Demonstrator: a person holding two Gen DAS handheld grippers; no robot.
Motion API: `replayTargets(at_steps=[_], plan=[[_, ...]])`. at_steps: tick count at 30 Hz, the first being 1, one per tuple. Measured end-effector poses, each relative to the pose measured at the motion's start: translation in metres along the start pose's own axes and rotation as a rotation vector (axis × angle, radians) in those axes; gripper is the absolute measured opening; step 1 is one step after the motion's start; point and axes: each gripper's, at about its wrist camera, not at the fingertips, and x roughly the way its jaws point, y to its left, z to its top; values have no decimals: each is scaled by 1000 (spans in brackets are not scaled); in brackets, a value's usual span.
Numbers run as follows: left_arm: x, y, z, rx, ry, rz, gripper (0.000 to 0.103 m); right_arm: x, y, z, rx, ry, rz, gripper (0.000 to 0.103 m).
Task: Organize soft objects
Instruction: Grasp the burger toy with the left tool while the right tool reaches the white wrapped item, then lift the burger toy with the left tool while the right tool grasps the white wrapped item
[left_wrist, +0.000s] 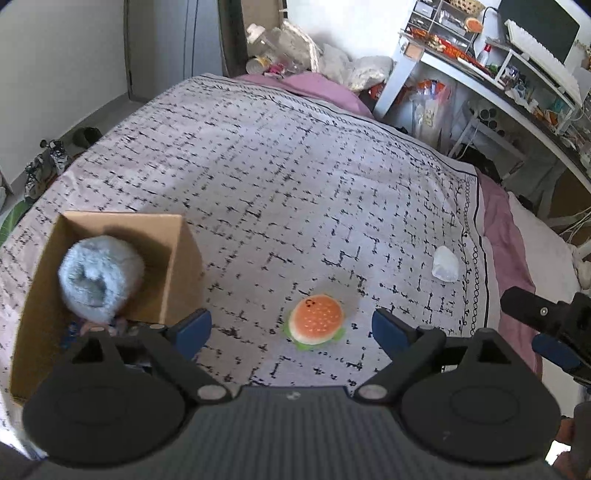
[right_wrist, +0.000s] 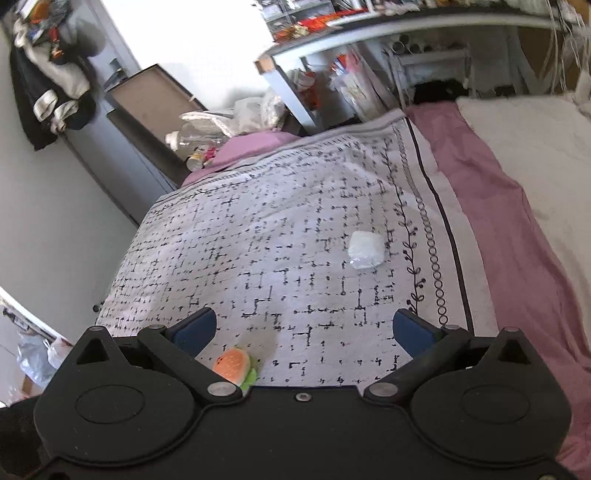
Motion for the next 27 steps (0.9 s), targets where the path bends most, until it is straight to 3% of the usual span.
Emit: replayTargets(at_steps=[9, 18, 21, 22, 27], plan=[[49, -11, 2, -23, 57, -13, 90, 35, -12, 10, 4, 42, 14, 103], [103, -18, -1, -30, 125, 6, 88, 71, -27, 24, 19, 48, -37, 103], [119, -16, -6, -34, 143, 11, 66, 85, -31, 26, 27, 47, -52, 103], [125, -14, -7, -36, 160, 17, 53, 90, -32, 27, 25, 48, -60, 102], [135, -16, -4, -22, 163, 49, 46, 112, -36, 33, 19, 43, -91, 98]])
